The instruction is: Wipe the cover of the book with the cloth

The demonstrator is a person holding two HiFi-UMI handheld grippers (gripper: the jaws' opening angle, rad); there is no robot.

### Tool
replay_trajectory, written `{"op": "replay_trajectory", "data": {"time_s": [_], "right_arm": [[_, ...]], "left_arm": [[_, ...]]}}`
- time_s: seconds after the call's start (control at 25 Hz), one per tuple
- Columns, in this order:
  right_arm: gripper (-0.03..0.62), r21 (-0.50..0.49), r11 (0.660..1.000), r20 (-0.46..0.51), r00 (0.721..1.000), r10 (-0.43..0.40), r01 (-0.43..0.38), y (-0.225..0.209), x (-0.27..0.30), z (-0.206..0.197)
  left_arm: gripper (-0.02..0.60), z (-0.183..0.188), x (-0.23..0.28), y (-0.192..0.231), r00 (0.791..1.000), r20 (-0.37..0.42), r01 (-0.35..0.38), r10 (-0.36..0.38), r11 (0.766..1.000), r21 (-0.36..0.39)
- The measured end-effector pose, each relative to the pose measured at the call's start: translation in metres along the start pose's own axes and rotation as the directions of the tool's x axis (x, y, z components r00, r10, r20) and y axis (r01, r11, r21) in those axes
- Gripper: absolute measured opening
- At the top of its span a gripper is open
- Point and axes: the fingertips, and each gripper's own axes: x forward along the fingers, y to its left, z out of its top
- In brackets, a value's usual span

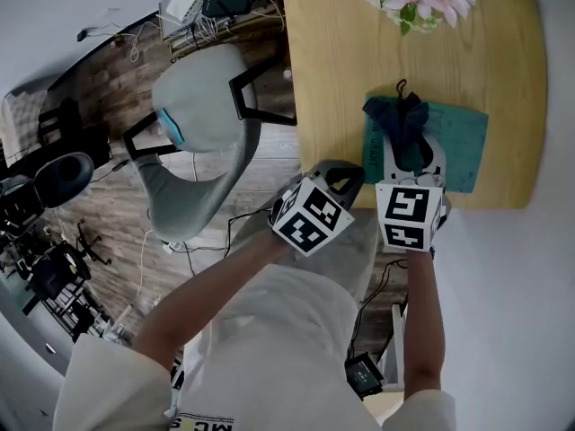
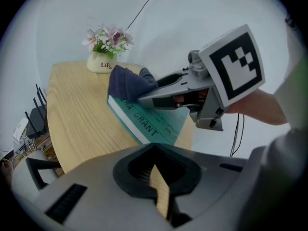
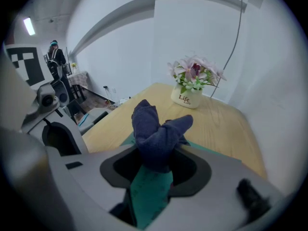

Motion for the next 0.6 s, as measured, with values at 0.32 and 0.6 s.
{"op": "replay_trajectory", "data": {"time_s": [0.32,0.6], "right_arm": [[0.173,-0.018,0.971,0.090,0.966,0.241,-0.240,0.045,0.001,0.021],[0.172,-0.029,0.903,0.181,0.886,0.427,-0.429,0.067,-0.013,0.032]], "left_arm": [[0.011,0.001,0.000,0.000,1.000,0.004,0.007,-0.007,1.000,0.001],[0.011,0.001,0.001,0.000,1.000,-0.013,0.004,-0.004,1.000,-0.002]]}}
